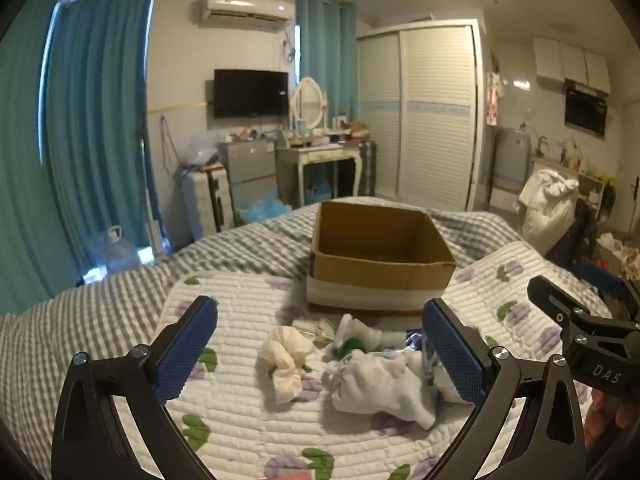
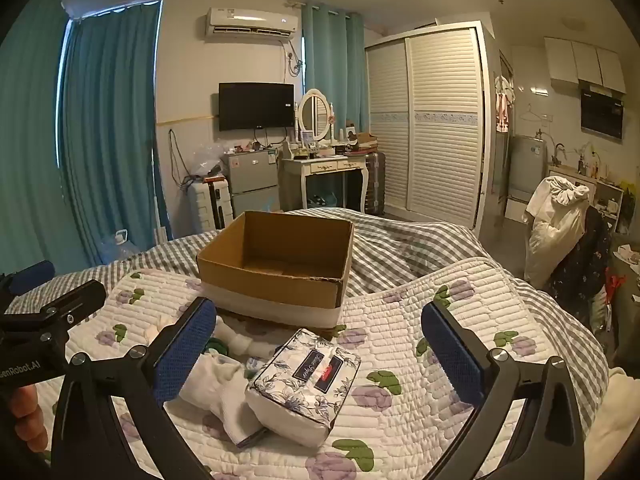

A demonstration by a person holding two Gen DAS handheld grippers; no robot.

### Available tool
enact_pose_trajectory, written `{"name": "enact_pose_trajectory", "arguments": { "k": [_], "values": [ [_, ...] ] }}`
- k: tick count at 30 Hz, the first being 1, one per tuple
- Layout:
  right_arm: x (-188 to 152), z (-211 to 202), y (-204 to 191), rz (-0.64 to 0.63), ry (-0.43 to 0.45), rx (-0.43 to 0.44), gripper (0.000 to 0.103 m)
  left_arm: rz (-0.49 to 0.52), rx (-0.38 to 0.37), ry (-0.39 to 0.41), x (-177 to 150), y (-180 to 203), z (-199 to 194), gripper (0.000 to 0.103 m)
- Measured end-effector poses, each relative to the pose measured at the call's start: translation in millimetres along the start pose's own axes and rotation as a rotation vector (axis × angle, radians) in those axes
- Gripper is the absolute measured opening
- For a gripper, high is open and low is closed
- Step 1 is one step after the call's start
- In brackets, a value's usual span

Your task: Organize soft objects

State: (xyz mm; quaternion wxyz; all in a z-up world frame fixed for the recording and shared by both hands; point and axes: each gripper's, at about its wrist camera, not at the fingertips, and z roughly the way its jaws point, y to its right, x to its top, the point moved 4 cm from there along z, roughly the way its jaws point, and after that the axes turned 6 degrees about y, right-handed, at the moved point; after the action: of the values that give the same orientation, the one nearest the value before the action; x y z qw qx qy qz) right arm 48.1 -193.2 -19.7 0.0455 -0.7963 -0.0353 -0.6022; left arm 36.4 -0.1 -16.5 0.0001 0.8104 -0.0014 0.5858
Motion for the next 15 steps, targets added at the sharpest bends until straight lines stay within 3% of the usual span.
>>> {"name": "enact_pose_trajectory", "arguments": {
  "k": [15],
  "values": [
    [-2.9,0.9,1.0,0.003,-0.020,-0.003,0.103,-0.012,-0.008,-0.006,-0.5,0.8,1.8,0.103]
  ]
}}
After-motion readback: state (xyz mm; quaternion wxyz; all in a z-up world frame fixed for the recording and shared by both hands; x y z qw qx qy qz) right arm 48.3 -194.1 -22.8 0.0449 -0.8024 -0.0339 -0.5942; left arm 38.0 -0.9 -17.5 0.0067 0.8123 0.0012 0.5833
